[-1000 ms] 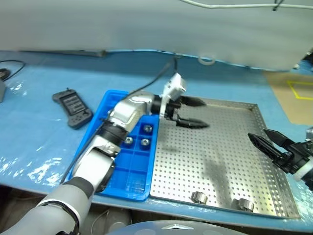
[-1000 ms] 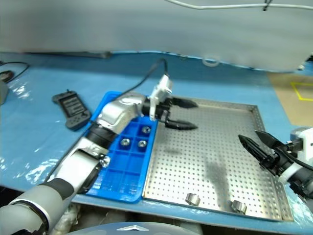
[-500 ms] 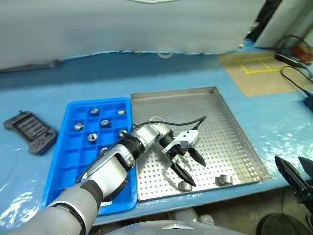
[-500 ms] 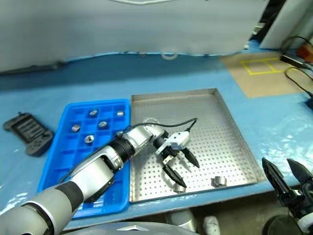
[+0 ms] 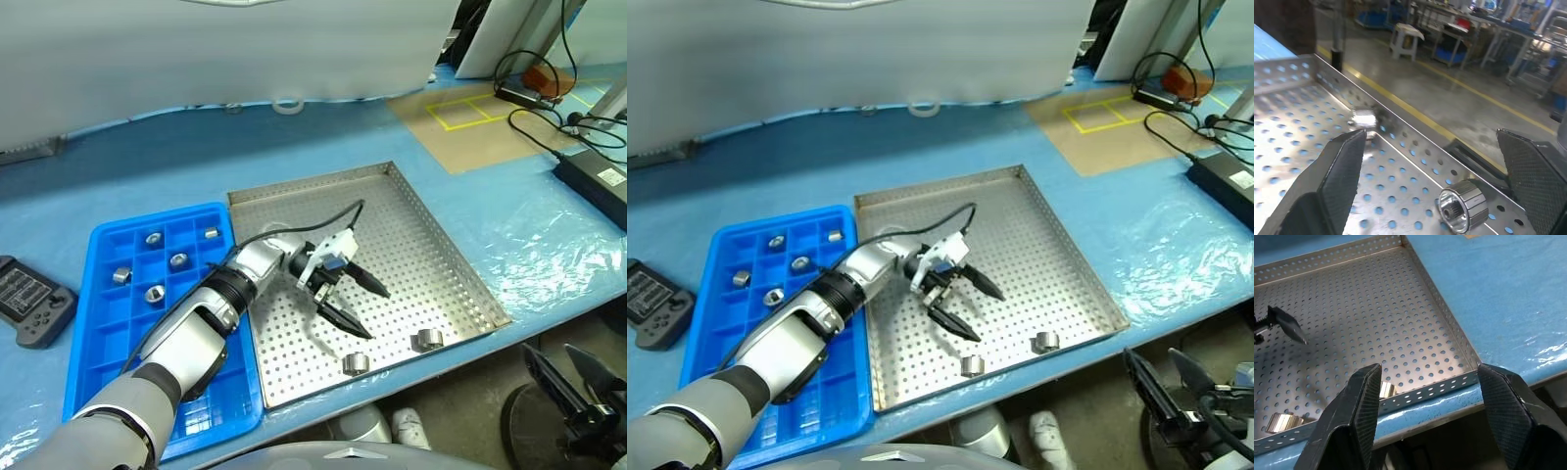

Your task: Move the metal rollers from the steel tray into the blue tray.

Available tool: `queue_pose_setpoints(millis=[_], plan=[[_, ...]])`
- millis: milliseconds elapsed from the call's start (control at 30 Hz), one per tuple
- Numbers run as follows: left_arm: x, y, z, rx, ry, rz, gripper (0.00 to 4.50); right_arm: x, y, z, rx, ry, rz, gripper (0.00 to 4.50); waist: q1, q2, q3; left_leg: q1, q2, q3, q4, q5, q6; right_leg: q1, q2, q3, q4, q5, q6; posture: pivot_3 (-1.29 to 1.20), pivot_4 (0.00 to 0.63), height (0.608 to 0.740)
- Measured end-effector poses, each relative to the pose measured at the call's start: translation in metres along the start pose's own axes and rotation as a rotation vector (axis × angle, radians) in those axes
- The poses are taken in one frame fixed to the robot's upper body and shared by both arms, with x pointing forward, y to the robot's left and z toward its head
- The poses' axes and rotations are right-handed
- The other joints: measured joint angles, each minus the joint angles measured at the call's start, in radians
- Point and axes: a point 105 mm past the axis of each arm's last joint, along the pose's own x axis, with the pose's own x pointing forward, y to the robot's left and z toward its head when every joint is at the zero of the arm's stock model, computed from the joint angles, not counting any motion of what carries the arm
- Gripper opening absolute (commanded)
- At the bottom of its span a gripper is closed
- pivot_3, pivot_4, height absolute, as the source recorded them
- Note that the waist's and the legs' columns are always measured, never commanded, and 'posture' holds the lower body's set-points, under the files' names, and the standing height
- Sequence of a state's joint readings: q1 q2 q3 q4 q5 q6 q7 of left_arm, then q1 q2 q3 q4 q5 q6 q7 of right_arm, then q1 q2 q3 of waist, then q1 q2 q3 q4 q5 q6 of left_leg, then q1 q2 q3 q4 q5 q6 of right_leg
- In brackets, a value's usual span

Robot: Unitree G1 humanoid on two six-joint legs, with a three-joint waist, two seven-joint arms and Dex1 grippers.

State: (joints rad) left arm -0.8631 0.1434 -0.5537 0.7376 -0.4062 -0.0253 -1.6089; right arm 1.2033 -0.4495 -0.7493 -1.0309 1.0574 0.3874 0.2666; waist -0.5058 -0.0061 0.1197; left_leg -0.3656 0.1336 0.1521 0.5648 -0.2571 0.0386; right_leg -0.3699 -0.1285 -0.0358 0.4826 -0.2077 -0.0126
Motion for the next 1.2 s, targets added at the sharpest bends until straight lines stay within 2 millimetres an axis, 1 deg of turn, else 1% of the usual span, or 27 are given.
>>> queue_pose_setpoints(millis=[67, 133, 167, 300, 400, 500, 633, 700, 800, 867, 967, 1100, 1200], plan=[[-0.002, 0.000, 0.000, 0.031, 0.013, 0.009, 4.50, 0.002, 0.003, -0.003, 0.005, 0.005, 0.013, 3.25, 0.001, 0.000, 0.000, 0.000, 0.000, 0.000, 0.000, 0.000, 0.000, 0.000, 0.000, 0.000, 0.000, 0.000, 0.000, -0.80, 0.150, 0.740], [-0.002, -0.005, -0.003, 0.066, 0.027, 0.001, 4.50, 0.004, 0.007, -0.006, 0.015, 0.011, 0.030, 3.25, 0.000, 0.001, 0.000, 0.001, 0.000, 0.000, 0.000, 0.000, 0.000, 0.000, 0.000, 0.000, 0.000, 0.000, 0.000, -0.79, 0.150, 0.740], [0.000, -0.009, -0.007, 0.078, 0.034, -0.008, 4.50, 0.005, 0.009, -0.007, 0.017, 0.012, 0.037, 3.25, 0.000, 0.001, 0.000, 0.001, 0.000, 0.000, 0.000, 0.000, 0.000, 0.001, 0.000, 0.000, 0.000, 0.000, 0.000, -0.79, 0.150, 0.740], [0.009, -0.031, -0.035, 0.113, 0.101, -0.069, 4.50, 0.005, 0.010, -0.005, 0.006, 0.011, 0.049, 3.25, 0.002, 0.000, 0.002, 0.002, 0.000, -0.001, 0.000, 0.000, 0.000, 0.002, 0.000, -0.001, 0.001, 0.000, 0.000, -0.79, 0.150, 0.740], [0.008, -0.035, -0.041, 0.129, 0.124, -0.079, 4.50, 0.003, 0.011, 0.000, 0.024, -0.011, 0.056, 3.25, 0.001, 0.000, 0.002, 0.003, 0.000, -0.002, 0.001, 0.000, 0.000, 0.004, -0.001, 0.000, 0.001, 0.000, 0.000, -0.80, 0.150, 0.740], [0.006, -0.036, -0.041, 0.145, 0.136, -0.079, 4.50, 0.001, 0.014, 0.005, 0.035, -0.030, 0.082, 3.25, -0.002, 0.002, 0.002, 0.004, -0.001, -0.002, 0.001, 0.000, 0.000, 0.004, -0.001, 0.000, 0.001, -0.003, 0.006, -0.81, 0.150, 0.740], [0.013, -0.034, -0.043, 0.159, 0.140, -0.088, 4.50, 0.001, 0.020, 0.006, 0.045, -0.037, 0.112, 3.25, 0.000, 0.001, 0.003, 0.004, 0.000, -0.002, 0.001, 0.000, 0.000, 0.002, -0.001, 0.000, 0.001, -0.003, 0.006, -0.82, 0.150, 0.740], [0.015, -0.035, -0.044, 0.161, 0.144, -0.095, 4.50, 0.000, 0.020, 0.005, 0.060, -0.035, 0.094, 3.25, -0.001, 0.002, 0.003, 0.004, -0.001, -0.002, 0.001, 0.000, 0.000, 0.002, -0.001, 0.000, 0.001, -0.003, 0.006, -0.83, 0.150, 0.740], [0.017, -0.034, -0.050, 0.184, 0.164, -0.098, 4.50, -0.004, 0.020, 0.001, 0.070, -0.023, 0.070, 3.25, -0.002, 0.001, 0.002, 0.003, -0.001, -0.002, 0.001, 0.000, 0.000, 0.003, -0.001, 0.000, 0.001, -0.003, 0.006, -0.84, 0.150, 0.740], [0.020, -0.033, -0.050, 0.202, 0.166, -0.097, 4.50, -0.006, 0.020, -0.001, 0.062, -0.017, 0.062, 3.25, -0.002, 0.000, 0.001, 0.006, -0.001, -0.002, 0.001, 0.000, 0.000, 0.004, -0.001, 0.000, 0.001, -0.005, 0.009, -0.85, 0.150, 0.740], [0.021, -0.029, -0.050, 0.233, 0.184, -0.097, 4.50, -0.007, 0.020, -0.001, 0.054, -0.019, 0.047, 3.25, -0.002, -0.001, -0.001, 0.008, -0.001, -0.002, 0.001, 0.000, 0.000, 0.004, -0.001, 0.000, 0.001, -0.006, 0.011, -0.86, 0.150, 0.740], [0.027, -0.020, -0.045, 0.293, 0.200, -0.073, 4.50, -0.010, 0.022, -0.006, 0.050, -0.011, 0.030, 3.25, -0.004, -0.001, -0.002, 0.007, -0.001, -0.002, 0.001, 0.000, 0.000, 0.004, -0.001, 0.000, 0.000, -0.006, 0.011, -0.86, 0.150, 0.740], [0.029, -0.019, -0.045, 0.295, 0.188, -0.066, 4.50, -0.011, 0.024, -0.008, 0.051, -0.009, 0.031, 3.25, -0.005, -0.002, -0.003, 0.007, -0.001, -0.002, 0.001, 0.000, 0.000, 0.004, -0.001, 0.000, 0.000, -0.006, 0.011, -0.87, 0.150, 0.740]])
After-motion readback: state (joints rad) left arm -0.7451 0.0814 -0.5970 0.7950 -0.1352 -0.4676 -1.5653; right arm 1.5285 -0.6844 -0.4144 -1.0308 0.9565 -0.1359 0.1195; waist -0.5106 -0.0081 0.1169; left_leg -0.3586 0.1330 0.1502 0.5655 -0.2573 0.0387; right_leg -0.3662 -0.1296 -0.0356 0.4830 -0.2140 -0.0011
